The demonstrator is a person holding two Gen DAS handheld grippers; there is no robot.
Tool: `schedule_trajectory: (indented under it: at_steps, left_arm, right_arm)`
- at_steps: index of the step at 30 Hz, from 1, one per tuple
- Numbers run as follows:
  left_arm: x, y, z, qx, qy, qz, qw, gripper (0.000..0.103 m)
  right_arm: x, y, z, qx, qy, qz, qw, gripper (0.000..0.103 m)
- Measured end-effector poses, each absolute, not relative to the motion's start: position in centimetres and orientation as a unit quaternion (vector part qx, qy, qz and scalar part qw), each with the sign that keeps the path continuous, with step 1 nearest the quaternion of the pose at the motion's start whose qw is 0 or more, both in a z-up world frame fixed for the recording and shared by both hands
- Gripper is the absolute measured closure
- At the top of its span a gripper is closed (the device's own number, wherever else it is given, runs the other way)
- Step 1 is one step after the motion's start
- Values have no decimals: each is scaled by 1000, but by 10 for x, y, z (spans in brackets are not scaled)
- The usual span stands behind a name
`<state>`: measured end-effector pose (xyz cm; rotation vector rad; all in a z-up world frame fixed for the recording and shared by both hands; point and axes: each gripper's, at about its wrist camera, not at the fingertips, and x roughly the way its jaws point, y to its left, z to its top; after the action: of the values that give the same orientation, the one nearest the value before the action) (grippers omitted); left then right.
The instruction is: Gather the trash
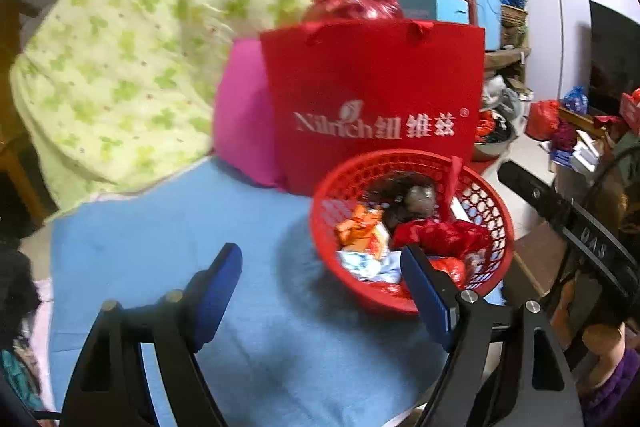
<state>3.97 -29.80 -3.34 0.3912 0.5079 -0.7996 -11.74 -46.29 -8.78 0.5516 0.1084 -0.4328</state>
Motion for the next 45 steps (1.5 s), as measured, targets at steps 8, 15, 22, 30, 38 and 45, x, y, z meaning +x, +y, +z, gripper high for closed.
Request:
schedule_trajectory:
  at_steps: [8,15,22,30,38,45]
  left_arm:
    - [27,-263,-12,183,227,-359,887,20]
    - [10,-232,7,178,202,-329,905,6]
    - [-9,-205,23,173,189,-310,915,5]
    - [-25,-184,34,168,187,-285,925,5]
    - [-41,-170,39,169,184,-279,927,3]
    - [-49,-165,41,171,183,-276,928,3]
  right_arm:
    - [-140,-417,-64,207,77,-230,948,27]
    - [-157,-389,-23,176,103,-253,946,23]
    - [-172,-353,-3,146,134,-249,948,23]
    - [-196,-319,19,122,130,-235,956,23]
    - [-213,-303,27,106,130,-239,956,23]
    - [-216,-293,28,99,134,-234,958,23]
